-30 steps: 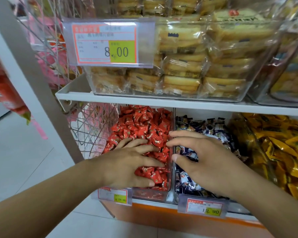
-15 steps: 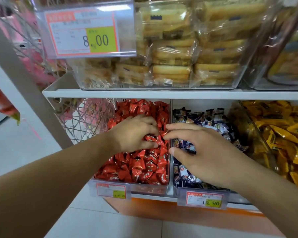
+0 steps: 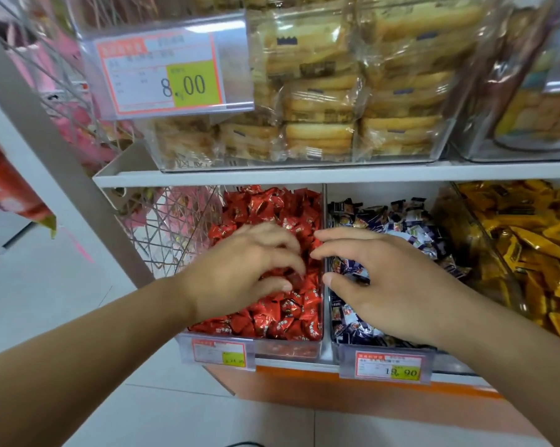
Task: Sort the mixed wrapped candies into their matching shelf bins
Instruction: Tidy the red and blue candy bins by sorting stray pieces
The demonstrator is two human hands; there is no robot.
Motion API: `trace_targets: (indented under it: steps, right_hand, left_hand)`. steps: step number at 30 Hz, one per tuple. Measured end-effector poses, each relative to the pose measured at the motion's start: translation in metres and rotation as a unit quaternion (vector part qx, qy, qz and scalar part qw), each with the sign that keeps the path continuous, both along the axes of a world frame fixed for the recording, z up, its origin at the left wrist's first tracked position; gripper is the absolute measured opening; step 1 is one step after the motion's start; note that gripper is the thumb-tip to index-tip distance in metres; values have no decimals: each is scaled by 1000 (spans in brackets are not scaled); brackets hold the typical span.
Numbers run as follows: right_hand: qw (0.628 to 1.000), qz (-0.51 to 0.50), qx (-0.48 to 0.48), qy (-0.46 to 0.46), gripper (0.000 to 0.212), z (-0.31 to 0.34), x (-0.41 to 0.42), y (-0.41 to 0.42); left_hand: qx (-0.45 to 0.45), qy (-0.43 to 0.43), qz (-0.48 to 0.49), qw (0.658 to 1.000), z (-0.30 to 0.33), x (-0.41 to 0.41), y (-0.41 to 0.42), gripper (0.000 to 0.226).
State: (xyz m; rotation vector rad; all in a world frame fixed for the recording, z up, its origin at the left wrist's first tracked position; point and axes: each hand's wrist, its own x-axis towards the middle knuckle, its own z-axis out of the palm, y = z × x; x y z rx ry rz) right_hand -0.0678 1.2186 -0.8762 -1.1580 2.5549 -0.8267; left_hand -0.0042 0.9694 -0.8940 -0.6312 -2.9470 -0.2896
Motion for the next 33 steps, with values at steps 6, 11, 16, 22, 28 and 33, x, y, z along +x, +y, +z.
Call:
trace_targets:
  steps: [6, 11, 16, 22, 28, 33]
  right_hand:
    - [1000, 0, 2, 7, 34, -2, 1, 0]
    - [1000, 4, -2, 15, 33, -4, -1, 0]
    - [999, 9, -2, 30, 34, -4, -1, -1]
    - [999, 10, 0, 34, 35, -4, -2, -1]
    - [999, 11, -1, 32, 34, -3, -1, -1]
    - [1000, 8, 2, 30, 33, -2, -1, -1]
  left_hand:
    - [-56, -150, -43, 986, -27, 3, 0, 51]
    - [-113, -95, -57, 987, -32, -10, -7, 45]
    - [-113, -29, -45, 992, -39, -21, -11, 27]
    - [-130, -36, -22, 991, -29, -32, -16, 26]
    - [-110, -8, 30, 993, -27, -32, -15, 25]
    - [-50, -26, 51, 997, -24, -26, -12, 27]
